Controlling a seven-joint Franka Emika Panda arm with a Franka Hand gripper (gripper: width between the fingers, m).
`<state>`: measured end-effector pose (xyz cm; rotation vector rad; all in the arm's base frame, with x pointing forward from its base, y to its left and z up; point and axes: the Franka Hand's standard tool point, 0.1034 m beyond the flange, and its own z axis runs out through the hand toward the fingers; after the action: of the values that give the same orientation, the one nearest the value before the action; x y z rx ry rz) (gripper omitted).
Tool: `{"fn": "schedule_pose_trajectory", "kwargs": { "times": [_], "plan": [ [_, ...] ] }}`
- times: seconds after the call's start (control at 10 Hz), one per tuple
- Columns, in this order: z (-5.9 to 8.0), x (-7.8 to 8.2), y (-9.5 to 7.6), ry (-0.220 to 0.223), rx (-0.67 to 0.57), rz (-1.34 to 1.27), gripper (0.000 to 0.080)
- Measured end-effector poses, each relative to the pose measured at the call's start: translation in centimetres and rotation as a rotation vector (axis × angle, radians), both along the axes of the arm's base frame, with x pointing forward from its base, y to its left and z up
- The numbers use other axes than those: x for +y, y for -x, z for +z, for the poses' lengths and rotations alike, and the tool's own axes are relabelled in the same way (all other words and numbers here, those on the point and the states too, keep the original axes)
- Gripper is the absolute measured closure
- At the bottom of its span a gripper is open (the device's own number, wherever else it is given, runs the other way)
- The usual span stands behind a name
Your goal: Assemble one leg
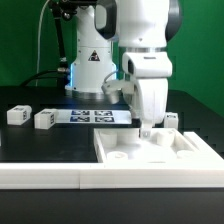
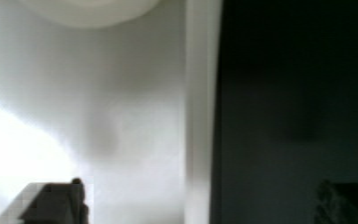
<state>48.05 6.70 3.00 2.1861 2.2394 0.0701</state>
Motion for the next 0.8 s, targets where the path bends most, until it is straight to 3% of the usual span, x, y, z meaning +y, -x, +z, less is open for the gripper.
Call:
{"fn": "schedule_pose_trajectory", "kwargs": {
  "times": [0.2,0.7,0.8],
  "plan": [
    [1.7,0.9,1.3,0.005,-0.011,-0.06,0.0151],
    [1.5,0.9,1.7,-0.004,-0.004,-0.21,0.0151],
    [1.9,0.9,2.1,-0.037,-0.029,-0.38,0.0151]
  ]
}}
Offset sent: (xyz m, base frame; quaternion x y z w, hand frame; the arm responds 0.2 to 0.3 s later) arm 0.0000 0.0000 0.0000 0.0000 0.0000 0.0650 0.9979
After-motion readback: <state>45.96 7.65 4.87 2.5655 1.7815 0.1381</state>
